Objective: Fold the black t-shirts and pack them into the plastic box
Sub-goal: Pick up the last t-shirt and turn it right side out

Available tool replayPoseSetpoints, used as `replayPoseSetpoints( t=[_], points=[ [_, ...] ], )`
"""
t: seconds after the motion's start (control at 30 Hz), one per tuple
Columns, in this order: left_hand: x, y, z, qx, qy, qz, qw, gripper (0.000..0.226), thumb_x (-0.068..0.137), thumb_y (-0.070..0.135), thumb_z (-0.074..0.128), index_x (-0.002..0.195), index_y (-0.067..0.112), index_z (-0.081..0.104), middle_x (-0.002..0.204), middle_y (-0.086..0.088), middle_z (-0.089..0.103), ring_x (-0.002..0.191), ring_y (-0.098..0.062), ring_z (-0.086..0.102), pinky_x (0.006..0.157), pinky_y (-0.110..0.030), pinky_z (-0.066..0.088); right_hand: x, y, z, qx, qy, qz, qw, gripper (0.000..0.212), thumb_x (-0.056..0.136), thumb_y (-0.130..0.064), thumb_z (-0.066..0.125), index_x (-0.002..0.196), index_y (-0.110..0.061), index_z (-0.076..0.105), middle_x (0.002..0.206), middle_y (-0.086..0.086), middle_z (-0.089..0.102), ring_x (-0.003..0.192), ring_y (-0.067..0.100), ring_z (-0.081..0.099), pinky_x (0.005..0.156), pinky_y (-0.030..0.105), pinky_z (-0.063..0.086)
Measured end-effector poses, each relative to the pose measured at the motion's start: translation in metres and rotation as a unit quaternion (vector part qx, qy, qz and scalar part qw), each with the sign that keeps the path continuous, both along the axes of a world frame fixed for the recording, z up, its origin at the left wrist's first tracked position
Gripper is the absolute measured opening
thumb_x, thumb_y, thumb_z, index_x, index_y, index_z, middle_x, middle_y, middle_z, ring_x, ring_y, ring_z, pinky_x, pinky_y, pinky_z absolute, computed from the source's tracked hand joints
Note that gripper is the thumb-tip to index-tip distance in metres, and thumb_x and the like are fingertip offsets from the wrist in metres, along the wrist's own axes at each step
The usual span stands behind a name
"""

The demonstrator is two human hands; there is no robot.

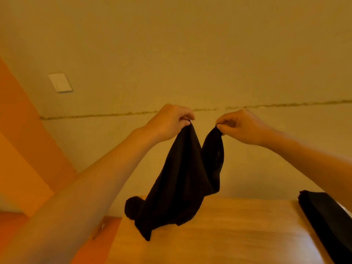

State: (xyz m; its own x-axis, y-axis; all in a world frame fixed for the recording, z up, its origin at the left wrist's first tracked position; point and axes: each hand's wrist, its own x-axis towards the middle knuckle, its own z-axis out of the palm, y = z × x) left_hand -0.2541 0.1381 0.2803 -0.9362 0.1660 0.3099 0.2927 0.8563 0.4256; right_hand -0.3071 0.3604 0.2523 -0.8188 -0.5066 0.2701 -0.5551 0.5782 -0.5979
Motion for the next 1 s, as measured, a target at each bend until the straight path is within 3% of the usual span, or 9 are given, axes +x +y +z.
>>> replayPoseSetpoints(
  t=[0.23, 0.3, 0.37, 0.5, 0.63, 0.77, 0.87, 1.0],
  points=[
    [-0.079, 0.019, 0.089, -0.039, 0.103, 0.043, 0.993, 0.023, 0.093, 0.004, 0.059, 0.114, 0.007, 0.068, 0.115, -0.01, 0.066, 0.107, -0.021, 0.061, 0.088, -0.022, 0.044, -0.076, 0.054, 0.087, -0.031, 0.06, -0.082, 0.994, 0.012, 0.095, -0.012, 0.054, 0.097, -0.014, 0.066, 0.077, -0.002, 0.067, 0.062, 0.001, 0.063, 0.062, 0.014, 0.052],
    [-0.093, 0.009, 0.103, -0.035, 0.119, 0.085, 0.989, 0.021, 0.093, 0.002, 0.059, 0.112, 0.004, 0.068, 0.113, -0.012, 0.066, 0.099, -0.026, 0.064, 0.084, -0.03, 0.05, -0.095, 0.08, 0.106, -0.062, 0.057, -0.116, 0.99, 0.012, 0.095, -0.011, 0.056, 0.097, -0.009, 0.067, 0.078, 0.001, 0.067, 0.069, 0.011, 0.065, 0.07, 0.026, 0.056],
    [-0.102, -0.006, 0.112, -0.021, 0.117, 0.125, 0.985, 0.019, 0.093, 0.001, 0.059, 0.11, 0.002, 0.068, 0.11, -0.014, 0.065, 0.078, -0.027, 0.065, 0.074, -0.035, 0.054, -0.112, 0.109, 0.12, -0.084, 0.054, -0.148, 0.984, 0.012, 0.094, -0.01, 0.058, 0.098, -0.004, 0.068, 0.079, 0.005, 0.068, 0.071, 0.016, 0.066, 0.076, 0.036, 0.057],
    [-0.11, -0.044, 0.112, 0.001, 0.099, 0.199, 0.975, 0.015, 0.093, -0.001, 0.058, 0.105, -0.002, 0.067, 0.098, -0.019, 0.065, 0.061, -0.028, 0.062, 0.068, -0.039, 0.055, -0.131, 0.164, 0.133, -0.095, 0.049, -0.198, 0.974, 0.011, 0.094, -0.008, 0.059, 0.094, -0.002, 0.068, 0.084, 0.015, 0.068, 0.071, 0.022, 0.065, 0.078, 0.041, 0.057],
    [-0.119, -0.063, 0.102, 0.057, 0.086, 0.216, 0.971, 0.013, 0.095, 0.0, 0.055, 0.101, -0.006, 0.065, 0.082, -0.019, 0.064, 0.065, -0.025, 0.061, 0.061, -0.035, 0.053, -0.142, 0.197, 0.133, -0.09, 0.039, -0.214, 0.972, 0.015, 0.097, -0.007, 0.051, 0.099, 0.0, 0.064, 0.094, 0.021, 0.067, 0.075, 0.022, 0.065, 0.083, 0.044, 0.054],
    [-0.127, -0.056, 0.094, 0.011, 0.095, 0.199, 0.975, 0.016, 0.098, 0.006, 0.051, 0.096, -0.001, 0.065, 0.082, -0.017, 0.067, 0.079, -0.026, 0.063, 0.07, -0.029, 0.04, -0.147, 0.203, 0.121, -0.053, 0.052, -0.202, 0.976, 0.018, 0.1, -0.008, 0.044, 0.102, -0.002, 0.061, 0.091, 0.014, 0.067, 0.081, 0.023, 0.065, 0.085, 0.045, 0.054],
    [-0.124, -0.053, 0.086, 0.007, 0.099, 0.192, 0.976, 0.016, 0.098, 0.008, 0.051, 0.097, 0.0, 0.065, 0.083, -0.015, 0.067, 0.079, -0.023, 0.059, 0.063, -0.026, 0.035, -0.144, 0.21, 0.104, -0.047, 0.042, -0.193, 0.979, 0.019, 0.1, -0.01, 0.044, 0.103, -0.004, 0.062, 0.09, 0.009, 0.068, 0.088, 0.025, 0.066, 0.084, 0.043, 0.054],
    [-0.101, -0.052, 0.065, 0.02, 0.092, 0.151, 0.984, 0.012, 0.095, 0.007, 0.055, 0.096, 0.004, 0.067, 0.084, -0.013, 0.07, 0.072, -0.018, 0.06, 0.06, -0.02, 0.042, -0.126, 0.224, 0.069, -0.066, 0.001, -0.188, 0.98, 0.014, 0.097, -0.015, 0.053, 0.097, -0.013, 0.067, 0.092, 0.007, 0.071, 0.086, 0.026, 0.068, 0.088, 0.041, 0.053]
  ],
)
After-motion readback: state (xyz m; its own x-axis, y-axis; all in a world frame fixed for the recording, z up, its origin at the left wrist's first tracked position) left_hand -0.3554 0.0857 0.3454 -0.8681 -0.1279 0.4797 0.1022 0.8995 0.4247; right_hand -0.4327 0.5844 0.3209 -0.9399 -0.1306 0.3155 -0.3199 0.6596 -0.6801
